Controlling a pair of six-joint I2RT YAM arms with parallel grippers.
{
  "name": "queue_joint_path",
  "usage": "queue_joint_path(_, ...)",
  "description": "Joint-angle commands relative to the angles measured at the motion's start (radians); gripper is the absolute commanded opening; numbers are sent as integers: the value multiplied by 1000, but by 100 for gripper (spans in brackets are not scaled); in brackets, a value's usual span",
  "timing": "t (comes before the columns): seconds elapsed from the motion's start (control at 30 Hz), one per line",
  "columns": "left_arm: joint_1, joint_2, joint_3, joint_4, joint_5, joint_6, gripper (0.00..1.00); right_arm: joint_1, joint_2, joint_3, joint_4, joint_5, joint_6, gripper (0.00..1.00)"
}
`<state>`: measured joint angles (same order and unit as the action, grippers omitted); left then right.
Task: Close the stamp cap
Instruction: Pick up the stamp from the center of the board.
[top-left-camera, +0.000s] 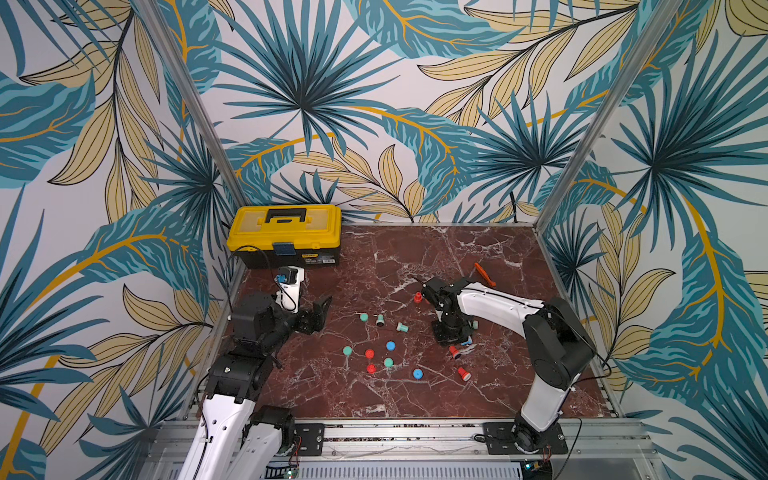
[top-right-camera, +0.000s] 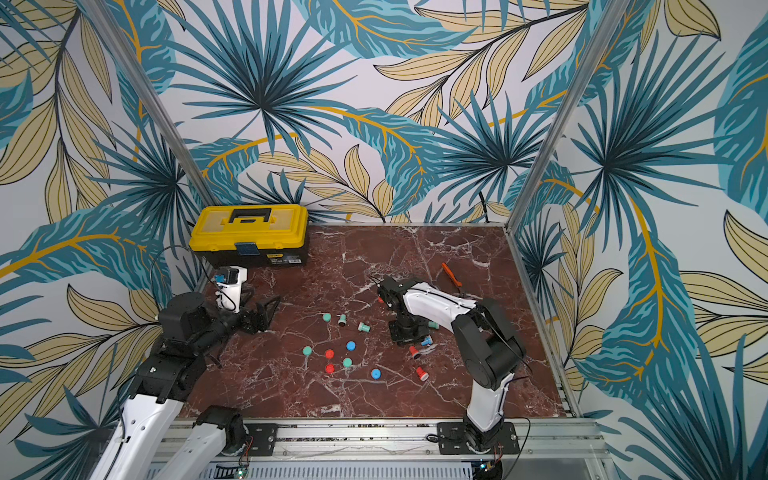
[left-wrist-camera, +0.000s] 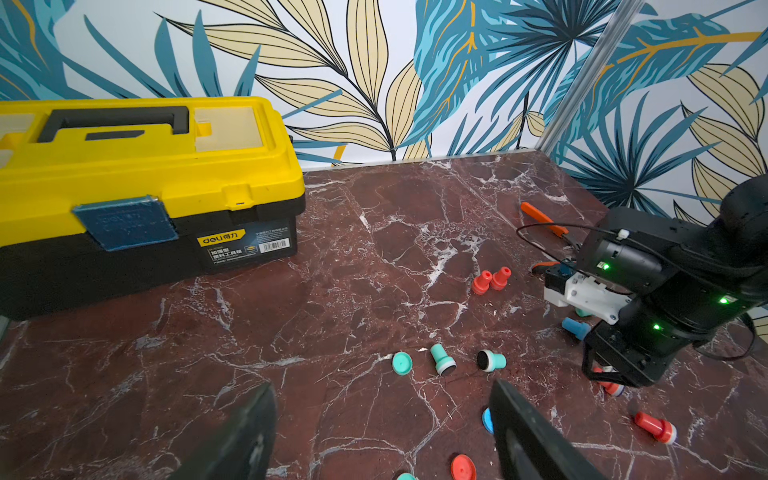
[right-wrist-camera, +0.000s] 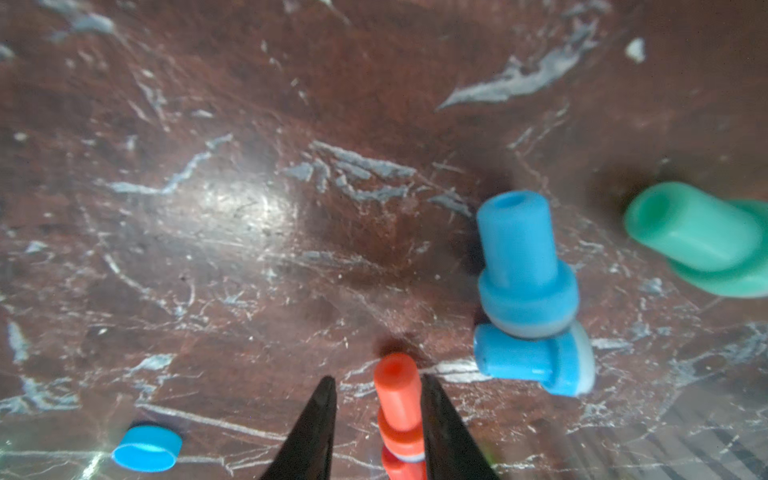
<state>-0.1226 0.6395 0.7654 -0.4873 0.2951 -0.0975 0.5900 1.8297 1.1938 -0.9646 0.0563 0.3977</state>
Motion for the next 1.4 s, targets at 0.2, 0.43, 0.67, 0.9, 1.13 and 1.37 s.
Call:
queue_joint_path(0.2, 12, -4, -7, 6, 3, 1, 82, 21, 39, -33, -13, 46, 24, 35)
queue_joint_path(0.43, 12, -6, -6, 6, 6, -1, 82, 34, 35, -57, -24, 54, 30, 31)
queue_joint_path(0.67, 12, -8, -6, 6, 4, -1, 82, 44, 25, -62, -37, 57, 43, 27)
queue_joint_path(0.9, 12, -8, -6, 6, 4, -1, 82, 53, 24, -59, -53, 62, 54, 28)
queue_joint_path(1.13, 12, -6, -8, 6, 5, -2, 82, 61, 11, -53, -57, 58, 70, 27)
queue_joint_path(1.37, 12, -6, -8, 6, 6, -2, 82, 66, 7, -50, -49, 55, 91, 21)
